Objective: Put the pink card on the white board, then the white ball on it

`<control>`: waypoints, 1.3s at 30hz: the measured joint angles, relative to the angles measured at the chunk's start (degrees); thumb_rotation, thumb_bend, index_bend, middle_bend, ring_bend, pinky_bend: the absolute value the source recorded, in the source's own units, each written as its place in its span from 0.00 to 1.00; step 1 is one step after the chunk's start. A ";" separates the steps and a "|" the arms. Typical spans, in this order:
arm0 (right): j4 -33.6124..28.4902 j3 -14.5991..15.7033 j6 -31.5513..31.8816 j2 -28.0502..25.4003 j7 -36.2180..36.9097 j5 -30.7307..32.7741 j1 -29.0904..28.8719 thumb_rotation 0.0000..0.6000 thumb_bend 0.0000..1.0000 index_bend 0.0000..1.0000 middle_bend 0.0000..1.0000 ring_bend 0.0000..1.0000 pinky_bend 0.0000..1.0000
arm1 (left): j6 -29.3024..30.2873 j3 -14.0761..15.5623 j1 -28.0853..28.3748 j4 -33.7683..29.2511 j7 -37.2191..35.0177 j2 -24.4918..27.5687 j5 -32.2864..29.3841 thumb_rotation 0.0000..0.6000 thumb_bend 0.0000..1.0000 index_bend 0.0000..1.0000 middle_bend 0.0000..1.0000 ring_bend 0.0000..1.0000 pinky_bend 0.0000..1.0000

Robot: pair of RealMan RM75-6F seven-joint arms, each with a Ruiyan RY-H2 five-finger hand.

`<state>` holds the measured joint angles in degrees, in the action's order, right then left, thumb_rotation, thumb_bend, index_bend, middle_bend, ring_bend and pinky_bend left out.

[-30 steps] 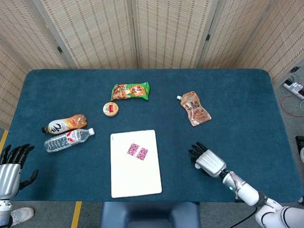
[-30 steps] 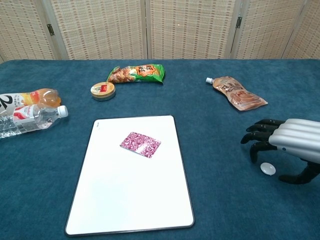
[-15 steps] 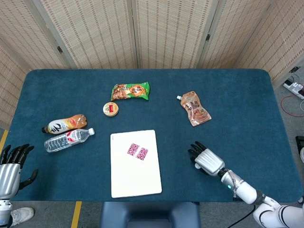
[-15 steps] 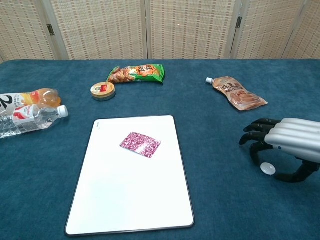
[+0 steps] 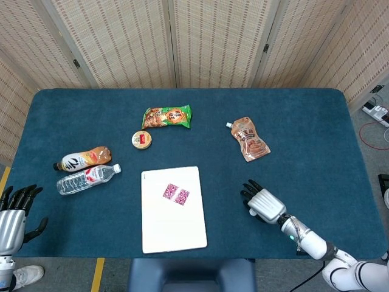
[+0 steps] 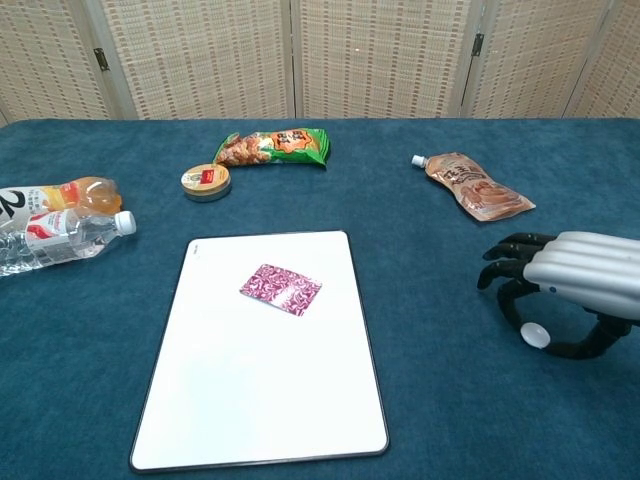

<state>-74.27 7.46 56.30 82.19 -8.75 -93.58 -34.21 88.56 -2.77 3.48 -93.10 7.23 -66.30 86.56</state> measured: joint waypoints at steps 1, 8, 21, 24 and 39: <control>-0.50 -0.32 0.00 -0.18 0.07 -0.05 -0.27 1.00 0.33 0.50 0.21 0.06 0.00 | 0.04 0.00 -0.02 -0.02 0.00 0.02 0.01 1.00 0.36 0.20 0.17 0.18 0.00; -6.03 -4.94 -3.44 -1.13 -1.22 0.72 -5.14 1.00 0.33 0.51 0.21 0.06 0.00 | 0.37 0.02 -0.09 -0.65 0.29 0.30 0.37 1.00 0.36 0.20 0.17 0.18 0.00; -6.27 -15.49 -18.70 7.19 -10.25 12.50 -18.73 1.00 0.33 0.50 0.21 0.06 0.00 | 0.48 0.02 -0.44 -0.80 0.11 0.83 -0.06 1.00 0.36 0.20 0.17 0.18 0.00; -3.89 -16.77 -20.66 10.01 -12.30 15.10 -21.22 1.00 0.33 0.50 0.21 0.06 0.00 | 0.44 -0.01 -0.43 -0.67 0.02 0.85 -0.10 1.00 0.36 0.20 0.17 0.18 0.00; 5.07 -19.11 -24.63 18.64 -18.59 24.68 -29.49 1.00 0.33 0.47 0.20 0.05 0.00 | 0.04 -0.05 -0.55 0.73 -1.18 0.51 -0.76 1.00 0.36 0.20 0.17 0.18 0.00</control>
<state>-69.20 -11.65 31.67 100.82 -27.35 -68.90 -63.70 88.60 -2.82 2.94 -92.37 6.05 -65.79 85.81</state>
